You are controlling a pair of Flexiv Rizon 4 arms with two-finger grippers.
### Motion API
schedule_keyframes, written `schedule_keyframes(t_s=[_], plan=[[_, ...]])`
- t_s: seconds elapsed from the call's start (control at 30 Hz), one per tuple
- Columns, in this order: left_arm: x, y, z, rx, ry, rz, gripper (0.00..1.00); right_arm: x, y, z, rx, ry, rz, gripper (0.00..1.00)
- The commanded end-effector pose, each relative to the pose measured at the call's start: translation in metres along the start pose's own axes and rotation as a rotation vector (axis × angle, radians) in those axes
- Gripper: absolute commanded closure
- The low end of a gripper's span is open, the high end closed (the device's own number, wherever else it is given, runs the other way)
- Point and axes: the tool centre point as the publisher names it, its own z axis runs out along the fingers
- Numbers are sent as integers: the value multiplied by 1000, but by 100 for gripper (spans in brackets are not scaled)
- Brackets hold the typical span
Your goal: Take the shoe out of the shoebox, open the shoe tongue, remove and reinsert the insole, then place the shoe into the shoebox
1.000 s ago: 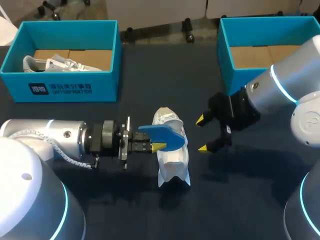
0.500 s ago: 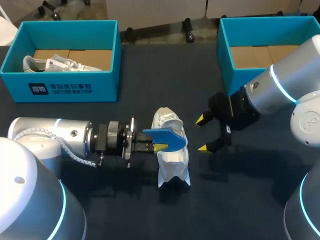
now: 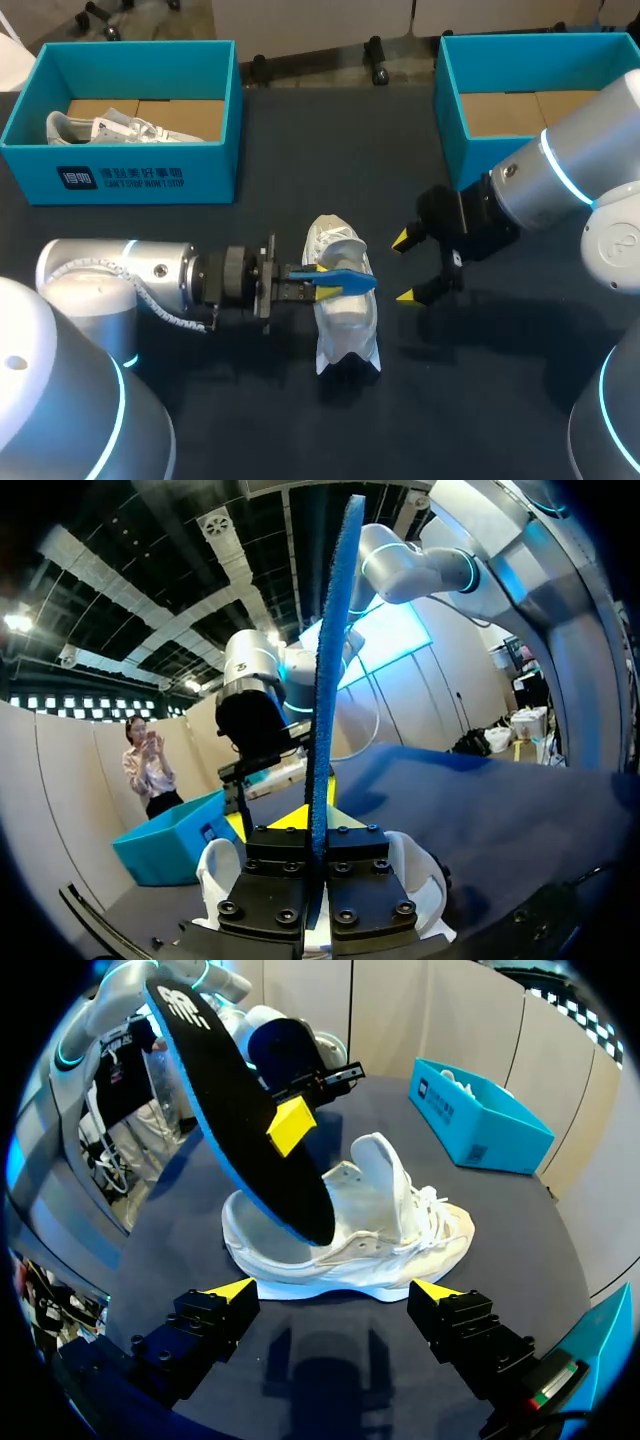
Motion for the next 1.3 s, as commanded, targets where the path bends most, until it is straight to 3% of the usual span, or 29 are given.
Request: schedule_keyframes(t_s=[0.03,0.33,1.3], plan=[[3,6,6,4,-5,-1,100,1,0,1,0,-3,0,0],[9,16,8,-19,14,44,100,1,0,1,0,-3,0,0],[0,55,-1,-92,-38,65,100,1,0,1,0,-3,0,0]])
